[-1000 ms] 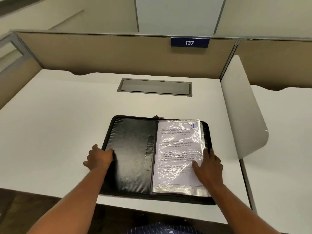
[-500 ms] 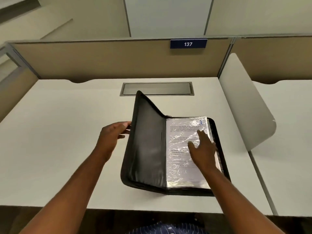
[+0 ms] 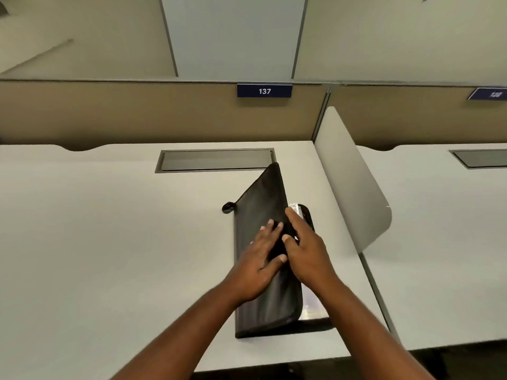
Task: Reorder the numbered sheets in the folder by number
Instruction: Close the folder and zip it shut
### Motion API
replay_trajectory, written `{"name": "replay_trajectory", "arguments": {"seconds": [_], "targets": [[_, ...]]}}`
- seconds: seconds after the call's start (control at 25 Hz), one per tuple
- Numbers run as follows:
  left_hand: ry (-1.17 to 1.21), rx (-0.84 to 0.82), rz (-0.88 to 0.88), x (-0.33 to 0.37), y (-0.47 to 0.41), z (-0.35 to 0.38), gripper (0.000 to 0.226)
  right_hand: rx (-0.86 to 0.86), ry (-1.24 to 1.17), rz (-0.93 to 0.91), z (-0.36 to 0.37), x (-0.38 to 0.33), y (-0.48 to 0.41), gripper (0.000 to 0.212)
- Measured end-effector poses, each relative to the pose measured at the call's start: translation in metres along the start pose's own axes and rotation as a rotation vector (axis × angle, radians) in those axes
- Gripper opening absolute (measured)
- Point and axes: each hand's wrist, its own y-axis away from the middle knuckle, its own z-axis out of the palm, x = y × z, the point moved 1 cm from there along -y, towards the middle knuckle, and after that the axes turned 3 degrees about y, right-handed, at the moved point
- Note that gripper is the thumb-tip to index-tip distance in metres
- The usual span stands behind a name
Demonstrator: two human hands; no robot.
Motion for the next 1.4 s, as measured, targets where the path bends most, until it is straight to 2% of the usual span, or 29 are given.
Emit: {"name": "replay_trajectory", "arguments": {"seconds": [0.24,0.4,0.6,0.8,0.88,1.0,1.12,1.24,1.4], "targets": [[-0.478,-0.192,-0.131,-0.043,-0.017,0.059,0.077,0.003,0.203,0.114,-0.034,0.098,-0.012,0.061],[-0.67,-0.272,-0.168,-0.062,-0.022,0.087,0.08,-0.102,0.38,0.103,-0.025,0.159,-0.019,0.06],[-0.765,-0.262,-0.149,-0.073,-0.022,0.101,0.081,-0.209,0.754,-0.048,-0.004,0.201,-0.018,0.071],[-0.754,-0.182,-0.102,-0.078,-0.018,0.105,0.078,-0.215,0.809,-0.096,0.0,0.214,-0.02,0.076],[-0.694,-0.12,-0.087,-0.078,-0.02,0.102,0.073,-0.215,0.816,-0.127,-0.002,0.212,-0.03,0.077],[-0.559,0.197,-0.1,-0.09,-0.033,0.078,0.057,-0.244,0.796,-0.157,0.0,0.198,-0.063,0.077],[-0.427,0.478,-0.358,-0.117,-0.065,0.029,0.051,-0.284,0.743,-0.198,0.011,0.175,-0.109,0.072],[-0.355,0.573,-0.475,-0.145,-0.1,-0.016,0.054,-0.33,0.691,-0.264,0.03,0.154,-0.156,0.065],[-0.361,0.617,-0.452,-0.175,-0.135,-0.048,0.049,-0.358,0.63,-0.345,0.054,0.134,-0.211,0.054]]}}
